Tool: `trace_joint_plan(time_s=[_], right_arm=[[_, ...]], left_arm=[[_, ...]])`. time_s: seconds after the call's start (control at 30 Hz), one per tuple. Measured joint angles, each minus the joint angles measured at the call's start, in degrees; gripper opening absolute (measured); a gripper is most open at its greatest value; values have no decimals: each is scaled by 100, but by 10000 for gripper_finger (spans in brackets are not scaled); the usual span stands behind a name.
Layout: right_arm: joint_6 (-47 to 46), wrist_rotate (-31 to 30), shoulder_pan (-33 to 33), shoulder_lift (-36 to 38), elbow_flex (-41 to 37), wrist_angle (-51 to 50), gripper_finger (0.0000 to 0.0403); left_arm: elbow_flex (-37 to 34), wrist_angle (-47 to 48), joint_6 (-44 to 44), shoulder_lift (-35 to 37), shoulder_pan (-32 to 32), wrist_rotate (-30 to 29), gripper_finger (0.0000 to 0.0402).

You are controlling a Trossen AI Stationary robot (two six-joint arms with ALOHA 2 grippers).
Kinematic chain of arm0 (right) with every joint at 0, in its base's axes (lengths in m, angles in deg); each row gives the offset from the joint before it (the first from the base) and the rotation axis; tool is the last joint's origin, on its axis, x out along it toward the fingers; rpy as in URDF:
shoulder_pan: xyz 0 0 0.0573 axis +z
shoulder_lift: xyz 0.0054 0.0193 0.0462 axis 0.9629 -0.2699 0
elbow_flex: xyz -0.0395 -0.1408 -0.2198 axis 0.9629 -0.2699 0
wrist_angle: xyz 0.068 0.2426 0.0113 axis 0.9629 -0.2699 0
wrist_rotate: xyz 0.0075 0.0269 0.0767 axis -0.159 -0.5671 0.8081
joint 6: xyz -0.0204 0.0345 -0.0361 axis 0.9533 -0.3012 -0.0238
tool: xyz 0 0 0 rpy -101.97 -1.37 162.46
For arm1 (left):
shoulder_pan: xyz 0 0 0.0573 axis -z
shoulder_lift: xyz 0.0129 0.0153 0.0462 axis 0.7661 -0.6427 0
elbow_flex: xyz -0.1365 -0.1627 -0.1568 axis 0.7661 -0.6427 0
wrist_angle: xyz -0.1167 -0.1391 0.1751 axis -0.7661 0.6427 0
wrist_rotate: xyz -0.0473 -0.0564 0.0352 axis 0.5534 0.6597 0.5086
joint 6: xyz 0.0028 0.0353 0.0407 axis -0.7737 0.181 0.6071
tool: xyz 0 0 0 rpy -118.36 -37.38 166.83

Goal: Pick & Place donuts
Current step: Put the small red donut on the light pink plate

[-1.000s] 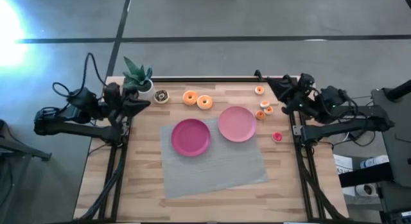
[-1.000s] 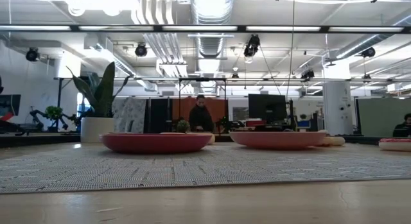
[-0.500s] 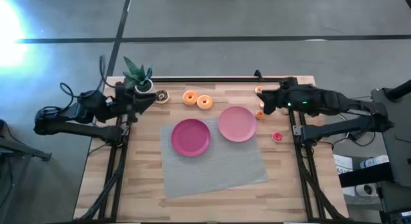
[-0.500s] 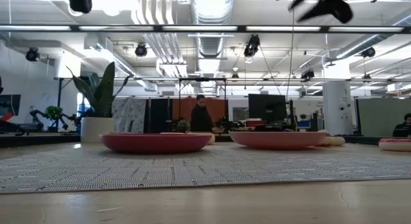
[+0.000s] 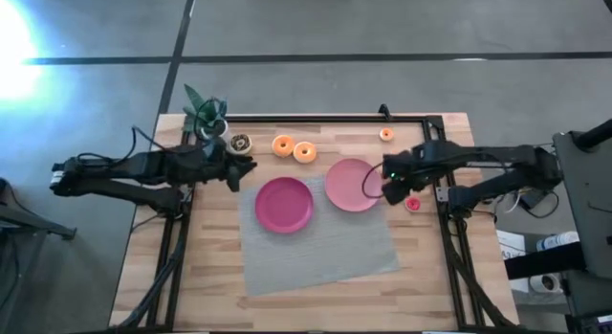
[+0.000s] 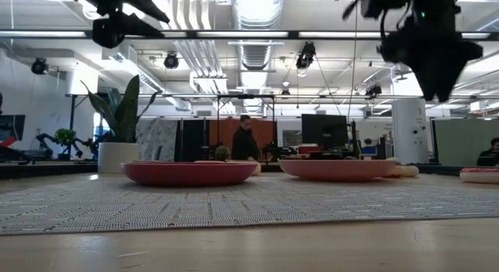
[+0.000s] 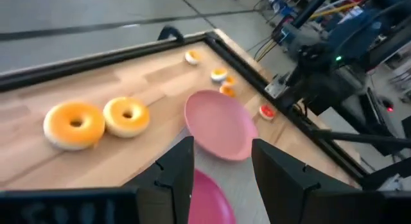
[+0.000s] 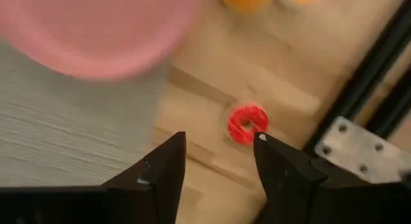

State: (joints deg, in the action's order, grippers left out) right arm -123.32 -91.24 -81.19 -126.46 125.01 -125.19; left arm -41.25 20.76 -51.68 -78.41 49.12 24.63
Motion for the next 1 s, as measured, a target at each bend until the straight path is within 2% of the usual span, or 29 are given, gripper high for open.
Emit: trace_joint_plan(time_s=[0.13, 0.23, 0.3, 0.5, 1.0], right_arm=[[-51, 422, -9, -107, -538, 160, 164], [-188, 976, 2, -61, -991, 710, 164], [-344, 1107, 28, -40, -1285, 1114, 164], [-980, 687, 125, -15, -1752, 1271, 164], [-1040, 342, 122, -53, -2296, 1904, 164]], left_arm=[[15, 11, -81, -12, 0, 54, 130], [11, 26, -81, -33, 0, 104, 130], [11, 6, -79, -24, -2, 104, 130], [11, 13, -53, -26, -18, 103, 130], [11, 17, -46, -27, -57, 106, 130]])
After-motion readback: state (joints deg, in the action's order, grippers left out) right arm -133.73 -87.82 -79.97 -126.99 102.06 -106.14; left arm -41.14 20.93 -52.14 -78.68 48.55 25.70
